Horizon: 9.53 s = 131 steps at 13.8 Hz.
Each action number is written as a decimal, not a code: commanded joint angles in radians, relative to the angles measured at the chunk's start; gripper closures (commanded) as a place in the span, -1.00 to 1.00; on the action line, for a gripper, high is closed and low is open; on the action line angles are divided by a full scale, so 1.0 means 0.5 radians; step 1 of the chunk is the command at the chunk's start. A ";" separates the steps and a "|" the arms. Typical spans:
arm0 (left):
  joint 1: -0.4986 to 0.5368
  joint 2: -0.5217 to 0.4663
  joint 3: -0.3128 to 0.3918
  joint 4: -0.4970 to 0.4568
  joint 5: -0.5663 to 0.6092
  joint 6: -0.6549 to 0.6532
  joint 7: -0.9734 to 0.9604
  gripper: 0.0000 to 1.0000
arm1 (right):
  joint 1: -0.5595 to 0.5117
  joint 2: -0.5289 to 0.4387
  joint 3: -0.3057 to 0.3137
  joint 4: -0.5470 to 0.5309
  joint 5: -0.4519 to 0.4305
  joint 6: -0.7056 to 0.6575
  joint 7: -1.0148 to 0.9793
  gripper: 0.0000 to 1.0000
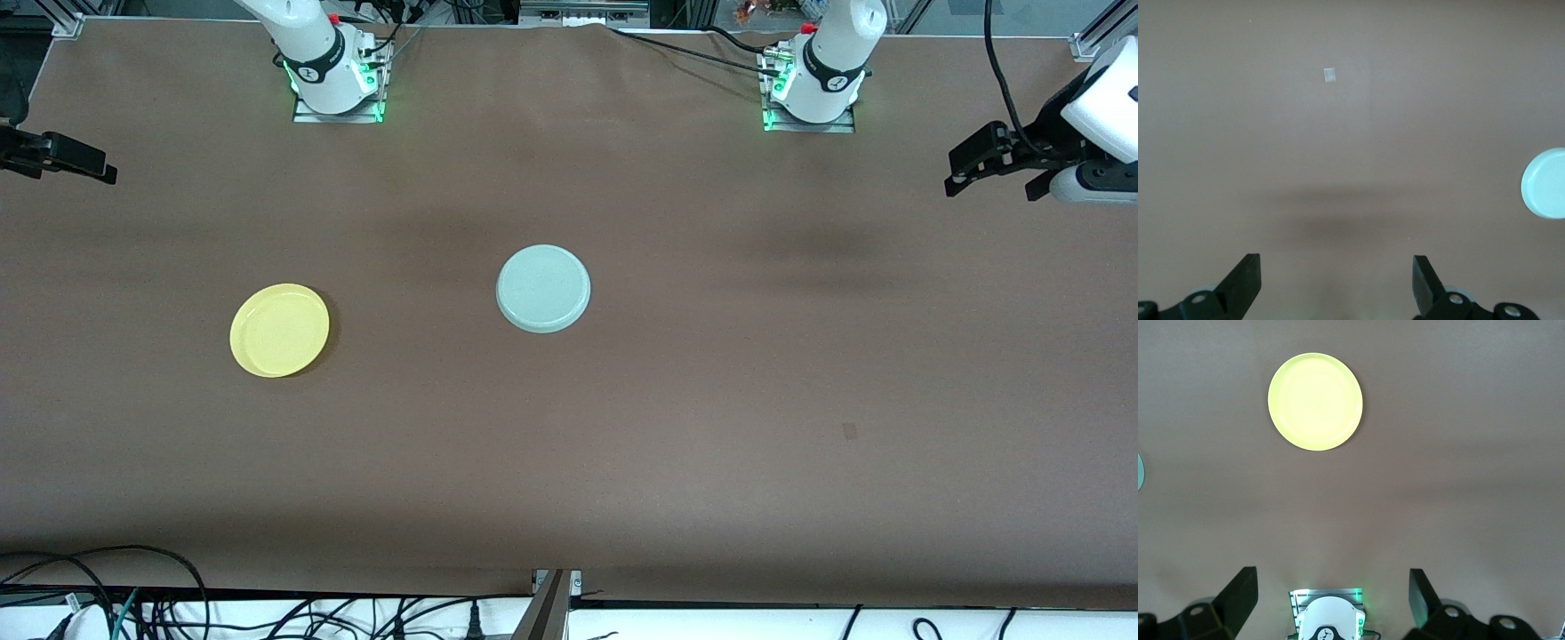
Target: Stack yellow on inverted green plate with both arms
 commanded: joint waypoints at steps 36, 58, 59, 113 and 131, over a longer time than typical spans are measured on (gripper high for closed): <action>0.287 0.159 -0.013 0.080 0.067 0.045 0.005 -1.00 | -0.003 0.012 0.000 0.044 0.012 -0.036 -0.005 -1.00; 0.281 0.175 -0.025 0.086 0.067 0.048 0.005 -1.00 | -0.089 0.101 -0.015 0.044 -0.019 0.074 -0.008 -1.00; 0.281 0.172 -0.025 0.086 0.067 0.048 0.005 -1.00 | -0.110 0.110 -0.018 0.041 -0.019 0.111 -0.008 -1.00; 0.339 0.209 0.012 0.221 0.082 0.064 -0.007 -1.00 | 0.364 1.122 0.500 0.078 1.021 1.191 0.544 1.00; 0.354 0.212 0.015 0.218 0.079 0.128 -0.010 -1.00 | 0.914 0.899 0.565 -0.750 0.853 2.041 0.501 1.00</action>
